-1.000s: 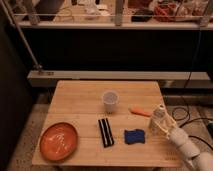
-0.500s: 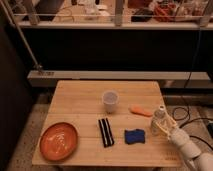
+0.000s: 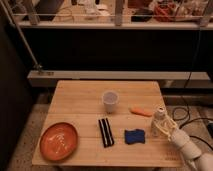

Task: Stand the bottle upright

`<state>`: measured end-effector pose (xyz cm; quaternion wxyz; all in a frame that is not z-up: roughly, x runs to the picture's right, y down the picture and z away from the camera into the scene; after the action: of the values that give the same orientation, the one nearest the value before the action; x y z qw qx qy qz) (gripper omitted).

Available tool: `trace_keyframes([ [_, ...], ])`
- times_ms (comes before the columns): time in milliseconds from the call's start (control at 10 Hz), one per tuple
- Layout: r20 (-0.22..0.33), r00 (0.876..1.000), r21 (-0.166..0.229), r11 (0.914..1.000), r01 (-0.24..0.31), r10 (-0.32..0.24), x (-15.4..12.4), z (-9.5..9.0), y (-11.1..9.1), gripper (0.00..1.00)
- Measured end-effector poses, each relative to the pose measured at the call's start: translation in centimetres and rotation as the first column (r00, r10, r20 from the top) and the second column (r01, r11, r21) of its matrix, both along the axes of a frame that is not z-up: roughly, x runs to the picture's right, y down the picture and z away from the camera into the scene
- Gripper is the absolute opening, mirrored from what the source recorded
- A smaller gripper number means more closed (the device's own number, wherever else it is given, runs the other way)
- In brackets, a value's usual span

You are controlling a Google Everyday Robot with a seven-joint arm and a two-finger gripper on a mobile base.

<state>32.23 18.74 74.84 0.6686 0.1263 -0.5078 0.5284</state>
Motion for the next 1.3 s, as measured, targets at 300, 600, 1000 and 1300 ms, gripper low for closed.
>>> trace_keyframes([
  [300,-0.008,1.000,0.003,1.0000,0.001,-0.001,0.6,0.0,0.7,0.80],
  [600,-0.028,1.000,-0.002,1.0000,-0.001,0.001,1.4,-0.3,1.6,0.80],
  [1000,-0.084,0.994,-0.061,0.9963,0.060,-0.065,1.5,-1.2,1.3,0.80],
  [1300,-0.116,0.988,-0.102,0.9910,0.087,-0.099,1.8,-1.8,1.5,0.80],
])
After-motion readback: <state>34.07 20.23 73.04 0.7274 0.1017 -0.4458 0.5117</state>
